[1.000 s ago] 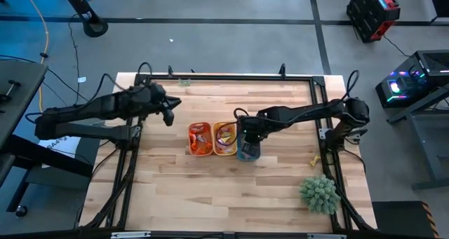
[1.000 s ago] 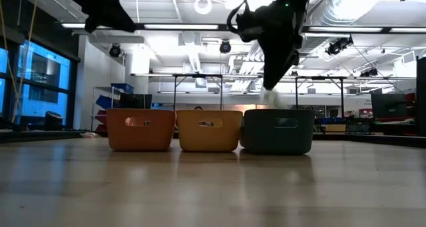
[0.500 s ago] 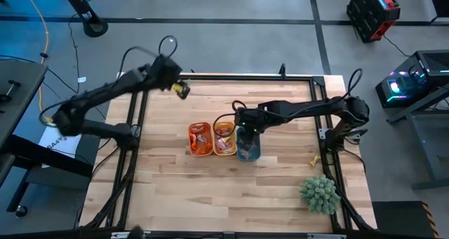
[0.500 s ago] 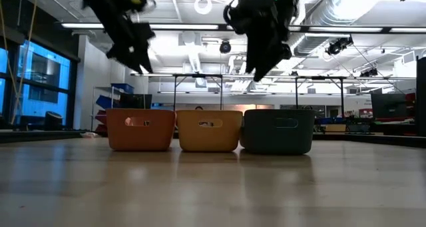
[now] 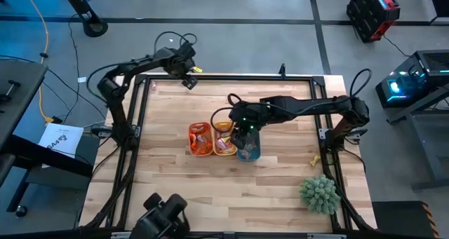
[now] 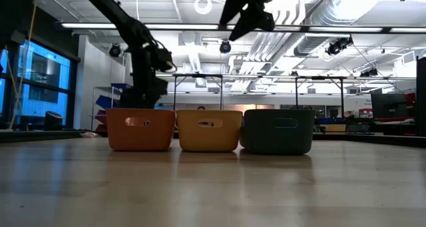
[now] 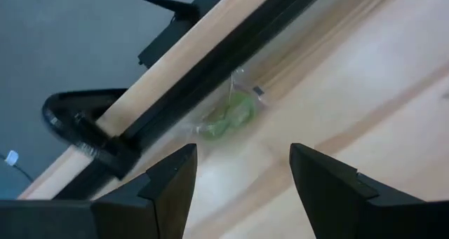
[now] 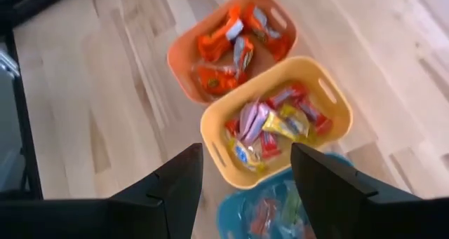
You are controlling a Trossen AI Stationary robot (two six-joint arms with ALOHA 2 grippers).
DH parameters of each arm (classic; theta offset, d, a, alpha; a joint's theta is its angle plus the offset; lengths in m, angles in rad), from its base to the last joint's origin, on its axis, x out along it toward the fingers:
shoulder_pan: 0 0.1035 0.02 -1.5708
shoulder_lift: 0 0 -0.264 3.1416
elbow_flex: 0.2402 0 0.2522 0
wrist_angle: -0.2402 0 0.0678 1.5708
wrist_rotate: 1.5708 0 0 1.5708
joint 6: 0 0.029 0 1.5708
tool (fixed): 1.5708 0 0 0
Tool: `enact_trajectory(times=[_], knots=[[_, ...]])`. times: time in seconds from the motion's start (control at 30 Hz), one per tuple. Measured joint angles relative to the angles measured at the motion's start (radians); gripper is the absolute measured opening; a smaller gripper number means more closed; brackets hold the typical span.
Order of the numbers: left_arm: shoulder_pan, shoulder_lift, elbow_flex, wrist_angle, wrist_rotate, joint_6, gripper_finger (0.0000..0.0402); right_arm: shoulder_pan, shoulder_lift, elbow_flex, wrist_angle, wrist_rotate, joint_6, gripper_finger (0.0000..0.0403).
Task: Sort candy
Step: Put the green gummy into the blue bin
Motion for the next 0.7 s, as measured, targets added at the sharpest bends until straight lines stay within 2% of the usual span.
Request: enact_trajectory(times=[0.33, 0.53, 0.63, 0.7], knots=[[-0.001, 0.159, 0.038, -0.037, -0.039, 0.039, 0.0223, 0.004, 0.0, 0.022, 0.002, 0.052, 0.029, 0.021], [-0.004, 0.211, 0.042, -0.017, -0.127, 0.063, 0.0223, 0.004, 0.0, 0.022, 0.011, 0.084, 0.053, 0.021], [-0.001, 0.212, 0.042, -0.014, -0.1, 0.071, 0.0218, 0.005, 0.0, 0.022, 0.027, 0.085, 0.055, 0.021], [-0.005, 0.213, 0.042, -0.019, -0.076, 0.089, 0.0198, 0.005, 0.0, 0.022, 0.042, 0.085, 0.056, 0.021]])
